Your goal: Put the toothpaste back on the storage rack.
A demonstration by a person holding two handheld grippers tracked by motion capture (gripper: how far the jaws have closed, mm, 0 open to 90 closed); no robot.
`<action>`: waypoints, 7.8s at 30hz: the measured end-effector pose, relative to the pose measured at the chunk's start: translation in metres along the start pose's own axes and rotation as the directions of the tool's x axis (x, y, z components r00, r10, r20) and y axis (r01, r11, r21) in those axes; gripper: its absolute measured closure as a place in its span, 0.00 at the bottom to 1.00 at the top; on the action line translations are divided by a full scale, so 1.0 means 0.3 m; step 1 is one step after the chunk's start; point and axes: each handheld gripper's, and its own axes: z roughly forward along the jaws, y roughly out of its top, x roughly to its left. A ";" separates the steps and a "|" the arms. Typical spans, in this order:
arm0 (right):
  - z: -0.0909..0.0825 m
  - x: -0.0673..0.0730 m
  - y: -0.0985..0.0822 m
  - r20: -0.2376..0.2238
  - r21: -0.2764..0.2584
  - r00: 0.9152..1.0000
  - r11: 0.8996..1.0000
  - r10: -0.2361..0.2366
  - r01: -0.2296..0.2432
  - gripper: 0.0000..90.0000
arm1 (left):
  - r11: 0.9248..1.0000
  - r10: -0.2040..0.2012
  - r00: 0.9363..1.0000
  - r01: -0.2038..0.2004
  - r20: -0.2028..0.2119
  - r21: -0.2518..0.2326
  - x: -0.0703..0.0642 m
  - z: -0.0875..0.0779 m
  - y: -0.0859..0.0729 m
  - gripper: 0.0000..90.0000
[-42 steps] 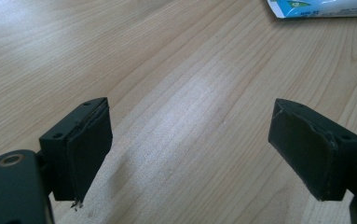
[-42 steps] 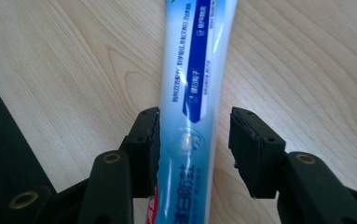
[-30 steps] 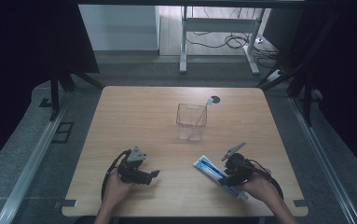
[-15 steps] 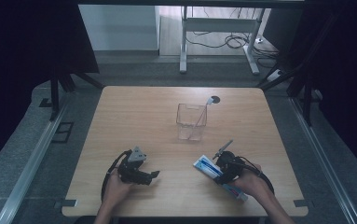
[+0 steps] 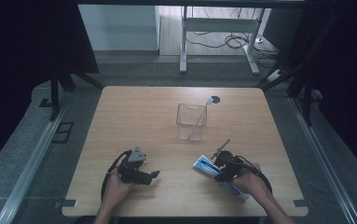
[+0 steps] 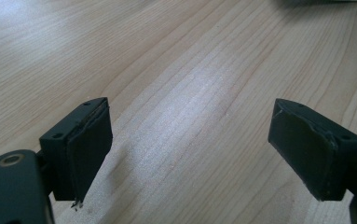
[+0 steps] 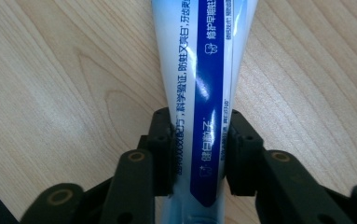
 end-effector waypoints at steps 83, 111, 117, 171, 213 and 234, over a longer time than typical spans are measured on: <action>-0.268 -0.094 0.258 -0.012 -0.519 0.999 0.854 0.045 -0.045 0.80 | 0.998 -0.004 1.000 0.005 0.023 -0.060 0.009 -0.023 0.001 0.15; -0.297 -0.138 0.394 0.008 -0.613 0.997 0.788 0.077 -0.055 0.80 | 0.994 -0.028 0.996 0.037 0.087 -0.106 0.018 -0.027 -0.005 0.14; -0.296 -0.152 0.427 0.008 -0.634 0.997 0.771 0.079 -0.056 0.80 | 0.994 -0.025 0.996 0.035 0.091 -0.105 0.019 -0.025 -0.006 0.14; -0.139 -0.262 0.583 0.095 -0.665 0.992 0.747 0.084 0.000 0.80 | 0.996 -0.002 0.995 0.012 0.098 -0.093 0.010 -0.013 -0.007 0.14; -0.026 -0.273 0.544 0.046 -0.581 0.999 0.814 0.027 0.004 0.76 | 0.997 0.004 0.995 0.004 0.101 -0.074 0.003 -0.001 -0.007 0.14; -0.029 -0.284 0.516 0.032 -0.550 0.998 0.835 0.055 -0.028 0.69 | 0.998 0.013 0.995 -0.007 0.095 -0.062 -0.002 0.006 -0.005 0.14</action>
